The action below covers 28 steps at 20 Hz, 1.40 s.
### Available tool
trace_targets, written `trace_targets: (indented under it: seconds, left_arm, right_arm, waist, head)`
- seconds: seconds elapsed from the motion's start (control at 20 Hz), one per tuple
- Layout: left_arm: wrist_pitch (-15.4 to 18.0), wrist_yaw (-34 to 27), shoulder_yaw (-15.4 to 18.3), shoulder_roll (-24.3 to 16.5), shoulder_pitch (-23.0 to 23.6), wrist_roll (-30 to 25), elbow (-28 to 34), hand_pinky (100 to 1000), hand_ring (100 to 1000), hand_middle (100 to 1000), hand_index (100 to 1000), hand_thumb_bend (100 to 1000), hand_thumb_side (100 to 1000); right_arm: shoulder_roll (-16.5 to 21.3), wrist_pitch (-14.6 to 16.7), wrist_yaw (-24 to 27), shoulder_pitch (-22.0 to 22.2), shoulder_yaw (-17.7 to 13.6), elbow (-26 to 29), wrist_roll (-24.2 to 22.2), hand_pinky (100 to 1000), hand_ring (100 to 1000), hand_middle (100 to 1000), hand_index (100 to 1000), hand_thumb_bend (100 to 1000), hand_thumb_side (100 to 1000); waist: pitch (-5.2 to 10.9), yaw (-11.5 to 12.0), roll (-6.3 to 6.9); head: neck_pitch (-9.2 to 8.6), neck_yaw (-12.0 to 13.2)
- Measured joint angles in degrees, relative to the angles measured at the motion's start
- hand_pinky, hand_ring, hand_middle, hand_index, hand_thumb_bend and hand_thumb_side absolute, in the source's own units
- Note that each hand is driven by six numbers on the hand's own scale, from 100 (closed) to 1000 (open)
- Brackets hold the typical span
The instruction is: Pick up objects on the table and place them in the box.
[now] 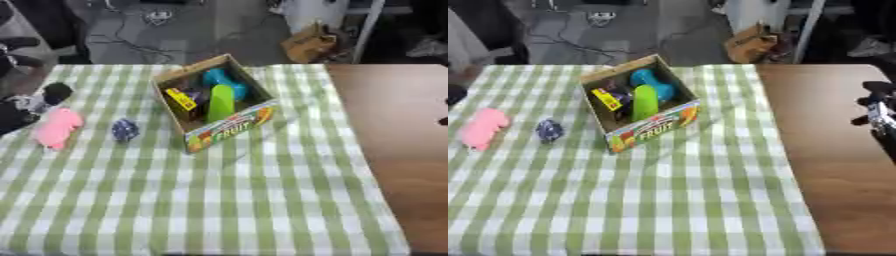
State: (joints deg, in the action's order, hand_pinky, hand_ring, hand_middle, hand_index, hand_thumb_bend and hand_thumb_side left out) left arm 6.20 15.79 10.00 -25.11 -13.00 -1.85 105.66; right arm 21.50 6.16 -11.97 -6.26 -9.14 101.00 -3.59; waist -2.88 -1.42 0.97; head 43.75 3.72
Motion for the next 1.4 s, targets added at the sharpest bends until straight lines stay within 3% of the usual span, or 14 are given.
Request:
trace_targets:
  seconds: [0.35,0.65,0.95,1.15,1.4]
  left_arm:
    - [-5.7,17.4,-3.6,-4.5,-7.3,-13.2,-8.0,656,775,917,916,1000,569]
    - [-5.0,26.4,-7.1,-5.8,-12.9,-22.6,-18.2,650,765,915,913,1000,588]
    - [-2.7,30.0,-10.2,-5.8,-18.0,-30.5,-30.7,618,731,904,901,1000,585]
    - [-2.1,32.1,-10.6,-5.7,-20.5,-32.3,-37.1,607,710,889,889,1000,584]
    - [-2.3,34.3,-10.9,-5.3,-22.0,-29.2,-42.7,595,693,885,885,1000,551]
  right_arm:
    - [0.0,0.0,0.0,0.1,0.0,0.0,0.0,601,759,809,822,100,728]
    - [0.0,0.0,0.0,0.2,0.0,0.0,-0.1,601,759,809,822,100,728]
    - [0.0,0.1,0.0,0.2,0.3,0.0,-0.2,601,759,809,822,100,729]
    - [0.0,0.1,0.0,0.2,0.3,0.0,-0.2,601,759,809,821,100,729]
    - [0.0,0.1,0.0,0.2,0.4,0.0,-0.2,601,759,809,821,100,729]
  waist:
    - [0.00,-0.7,0.00]
    - [0.00,-0.9,0.00]
    - [0.00,-0.9,0.00]
    - [0.00,-0.9,0.00]
    - [0.00,-0.9,0.00]
  head:
    - [0.01,0.1]
    - [0.02,0.3]
    - [0.04,0.4]
    - [0.23,0.5]
    - [0.27,0.5]
